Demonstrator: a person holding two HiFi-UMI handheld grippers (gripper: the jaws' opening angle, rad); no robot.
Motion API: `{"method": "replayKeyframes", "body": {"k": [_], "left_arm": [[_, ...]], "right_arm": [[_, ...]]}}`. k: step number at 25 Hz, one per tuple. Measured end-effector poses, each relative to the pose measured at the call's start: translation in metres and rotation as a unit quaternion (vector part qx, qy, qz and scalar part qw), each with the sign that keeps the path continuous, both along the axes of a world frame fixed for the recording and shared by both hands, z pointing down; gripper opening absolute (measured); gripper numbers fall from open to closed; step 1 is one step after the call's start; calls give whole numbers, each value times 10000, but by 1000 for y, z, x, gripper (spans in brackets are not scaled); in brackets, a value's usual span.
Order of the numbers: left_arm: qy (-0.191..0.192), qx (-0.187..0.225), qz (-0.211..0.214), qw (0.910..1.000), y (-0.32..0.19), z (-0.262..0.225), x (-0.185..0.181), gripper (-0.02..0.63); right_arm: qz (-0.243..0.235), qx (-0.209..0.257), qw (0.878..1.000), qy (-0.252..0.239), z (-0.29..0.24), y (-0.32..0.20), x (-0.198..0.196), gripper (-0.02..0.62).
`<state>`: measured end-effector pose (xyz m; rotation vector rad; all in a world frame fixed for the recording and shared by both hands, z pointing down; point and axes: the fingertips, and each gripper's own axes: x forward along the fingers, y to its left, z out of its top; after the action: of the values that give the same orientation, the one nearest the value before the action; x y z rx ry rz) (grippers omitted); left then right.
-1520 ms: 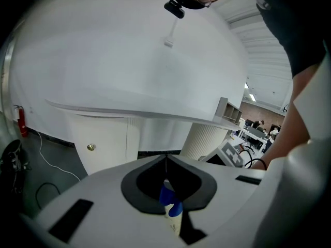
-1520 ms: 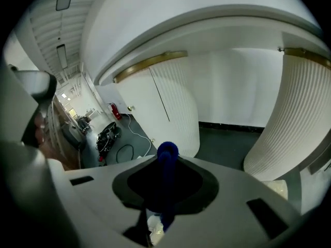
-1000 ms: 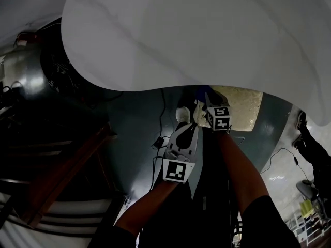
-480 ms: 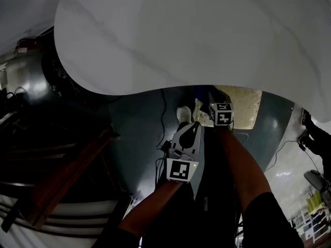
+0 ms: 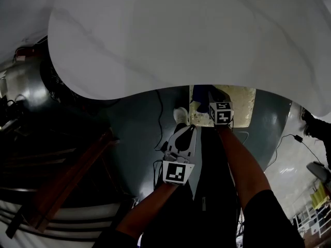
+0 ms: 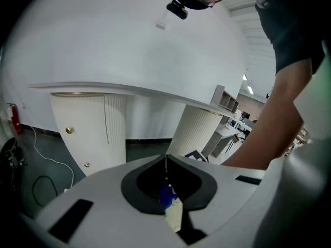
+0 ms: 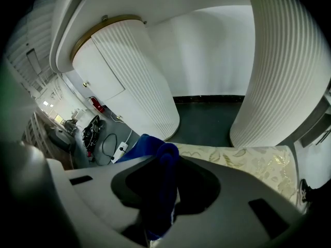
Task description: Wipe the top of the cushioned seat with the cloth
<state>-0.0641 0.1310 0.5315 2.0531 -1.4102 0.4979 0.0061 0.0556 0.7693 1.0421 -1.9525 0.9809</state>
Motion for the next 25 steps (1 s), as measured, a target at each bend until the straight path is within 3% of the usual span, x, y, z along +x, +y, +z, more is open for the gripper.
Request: {"method": "replayKeyframes", "body": {"k": [12,25], "left_arm": [[93,-26,192,9998,-2,1,41,18],[70,52,298,9995,-7,3,57,18]], "right_arm": [[-186,33,9997,140,2,-2,34,97],[-254,98,9993,253,4,-10,71,97]]}}
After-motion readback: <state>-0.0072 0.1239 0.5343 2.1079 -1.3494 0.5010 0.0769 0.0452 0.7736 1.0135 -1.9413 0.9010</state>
